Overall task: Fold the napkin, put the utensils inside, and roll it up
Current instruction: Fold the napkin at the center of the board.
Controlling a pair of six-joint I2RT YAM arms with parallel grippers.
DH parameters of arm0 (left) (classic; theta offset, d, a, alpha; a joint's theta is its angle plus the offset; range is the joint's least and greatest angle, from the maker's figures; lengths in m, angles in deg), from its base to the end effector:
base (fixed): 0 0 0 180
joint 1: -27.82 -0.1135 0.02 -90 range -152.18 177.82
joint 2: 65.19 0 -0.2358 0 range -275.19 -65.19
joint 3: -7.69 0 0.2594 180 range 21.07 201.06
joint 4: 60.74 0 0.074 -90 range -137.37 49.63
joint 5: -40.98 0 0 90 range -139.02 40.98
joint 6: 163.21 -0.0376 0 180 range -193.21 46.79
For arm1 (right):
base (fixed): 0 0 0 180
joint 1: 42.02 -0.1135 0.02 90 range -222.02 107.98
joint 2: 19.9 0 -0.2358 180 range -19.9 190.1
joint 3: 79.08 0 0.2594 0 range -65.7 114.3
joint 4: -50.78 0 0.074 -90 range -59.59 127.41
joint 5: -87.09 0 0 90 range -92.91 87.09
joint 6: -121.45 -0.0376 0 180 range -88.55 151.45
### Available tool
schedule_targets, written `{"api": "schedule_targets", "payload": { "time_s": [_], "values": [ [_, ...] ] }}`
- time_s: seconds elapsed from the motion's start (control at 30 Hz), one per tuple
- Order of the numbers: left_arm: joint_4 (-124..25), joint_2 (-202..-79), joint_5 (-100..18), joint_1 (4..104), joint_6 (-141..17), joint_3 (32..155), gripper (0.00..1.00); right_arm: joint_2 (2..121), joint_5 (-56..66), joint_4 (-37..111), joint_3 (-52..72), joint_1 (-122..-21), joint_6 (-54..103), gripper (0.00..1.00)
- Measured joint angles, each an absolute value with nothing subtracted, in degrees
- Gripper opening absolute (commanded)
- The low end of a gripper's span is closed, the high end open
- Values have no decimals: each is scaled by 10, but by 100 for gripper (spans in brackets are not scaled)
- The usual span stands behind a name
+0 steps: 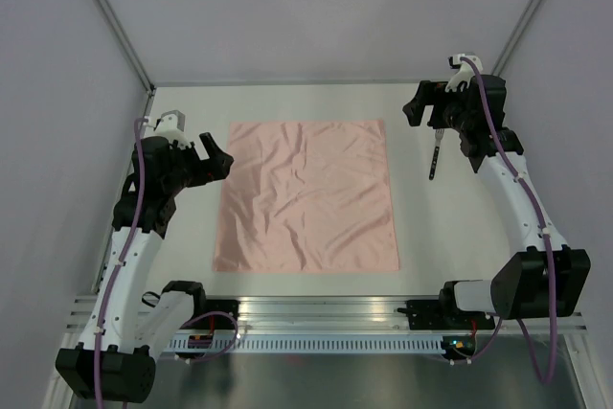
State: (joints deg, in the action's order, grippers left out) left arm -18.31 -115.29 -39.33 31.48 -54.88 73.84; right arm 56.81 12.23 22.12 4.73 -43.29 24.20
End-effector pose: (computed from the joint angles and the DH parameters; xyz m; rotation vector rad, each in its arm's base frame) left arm 0.2167 -0.0202 0.3168 -0.1545 2.0431 -0.4123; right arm 0.3255 0.0170 0.3345 -0.0740 1.9485 0.3555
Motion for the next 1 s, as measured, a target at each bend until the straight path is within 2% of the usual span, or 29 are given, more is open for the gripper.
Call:
{"api": "schedule_targets", "payload": {
  "time_s": [0.37,0.6,0.8,1.0],
  "values": [
    [-183,-1153,-379,315,-549,746,100,563,121,221,47,-436,244,98],
    [-180,-1159,-356,315,-544,829,100,577,133,220,50,-477,246,97],
    [-178,-1180,-345,315,-538,960,100,644,126,207,96,-602,244,87],
    [-173,-1172,-348,315,-537,1022,100,710,86,204,134,-812,262,76]
  ]
}}
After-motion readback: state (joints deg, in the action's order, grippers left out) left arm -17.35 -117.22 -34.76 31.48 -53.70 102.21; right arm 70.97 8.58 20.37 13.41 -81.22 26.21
